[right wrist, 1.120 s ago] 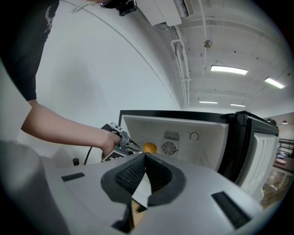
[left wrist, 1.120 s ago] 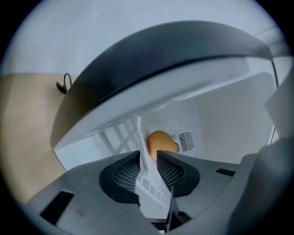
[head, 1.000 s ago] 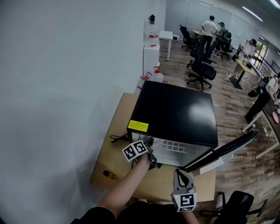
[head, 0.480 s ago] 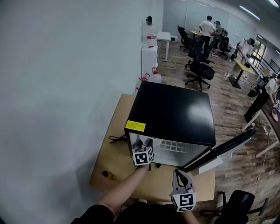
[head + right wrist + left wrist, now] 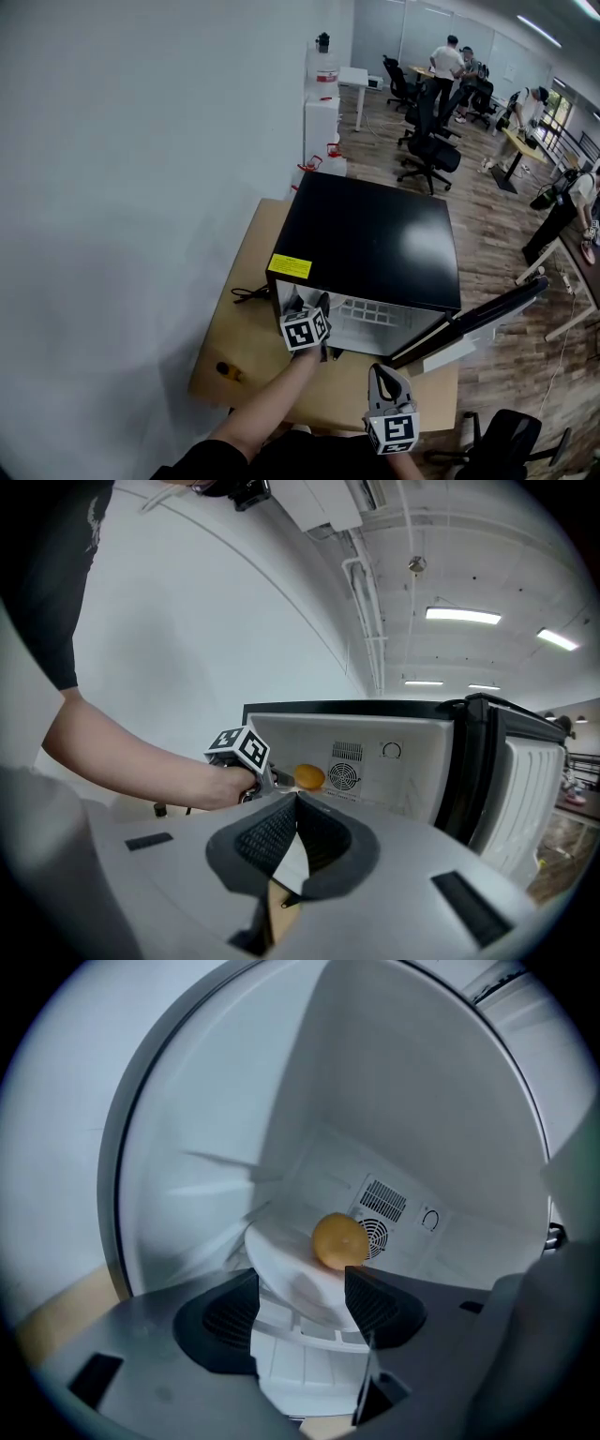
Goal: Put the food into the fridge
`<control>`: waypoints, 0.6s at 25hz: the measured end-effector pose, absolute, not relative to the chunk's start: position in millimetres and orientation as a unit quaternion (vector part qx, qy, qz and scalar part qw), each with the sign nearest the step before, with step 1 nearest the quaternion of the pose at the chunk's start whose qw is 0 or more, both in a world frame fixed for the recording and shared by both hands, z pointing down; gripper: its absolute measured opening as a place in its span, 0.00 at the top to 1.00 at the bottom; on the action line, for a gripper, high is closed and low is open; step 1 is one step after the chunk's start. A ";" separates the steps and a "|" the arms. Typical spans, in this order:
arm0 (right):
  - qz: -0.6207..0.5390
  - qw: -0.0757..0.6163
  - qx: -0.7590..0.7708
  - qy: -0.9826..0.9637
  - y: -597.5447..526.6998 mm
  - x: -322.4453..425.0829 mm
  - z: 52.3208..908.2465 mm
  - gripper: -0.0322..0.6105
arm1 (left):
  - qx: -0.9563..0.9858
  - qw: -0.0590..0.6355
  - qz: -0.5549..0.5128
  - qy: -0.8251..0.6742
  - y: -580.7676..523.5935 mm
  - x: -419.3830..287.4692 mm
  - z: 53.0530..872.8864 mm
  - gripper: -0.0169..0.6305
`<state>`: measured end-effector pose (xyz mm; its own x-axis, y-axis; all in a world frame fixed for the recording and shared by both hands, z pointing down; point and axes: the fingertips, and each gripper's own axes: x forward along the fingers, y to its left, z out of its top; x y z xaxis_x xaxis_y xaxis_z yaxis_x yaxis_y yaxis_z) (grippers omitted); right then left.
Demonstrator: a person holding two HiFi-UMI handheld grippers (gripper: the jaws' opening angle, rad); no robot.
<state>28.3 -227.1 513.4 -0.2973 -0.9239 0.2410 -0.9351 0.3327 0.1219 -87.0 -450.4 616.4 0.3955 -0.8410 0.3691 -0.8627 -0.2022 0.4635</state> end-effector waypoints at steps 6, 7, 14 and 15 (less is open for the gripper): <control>0.025 0.139 0.579 -0.803 -227.3 31.6 514.6 0.86 | 0.779 0.295 0.041 -0.552 -446.2 -87.0 618.3 0.54; 0.025 0.139 0.578 -0.804 -227.4 31.5 514.0 0.86 | 0.778 0.294 0.044 -0.554 -445.2 -87.7 618.8 0.54; 0.027 0.137 0.565 -0.813 -226.1 26.0 517.9 0.86 | 0.777 0.279 0.060 -0.562 -437.7 -93.0 619.3 0.51; 0.028 0.136 0.563 -0.814 -225.7 25.2 518.7 0.86 | 0.777 0.276 0.058 -0.563 -436.4 -94.1 618.8 0.51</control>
<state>25.2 -225.7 518.7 -0.3283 -0.9100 0.2532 -0.9251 0.3639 0.1084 -94.1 -436.4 618.8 0.3597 -0.8423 0.4014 -0.9067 -0.2139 0.3637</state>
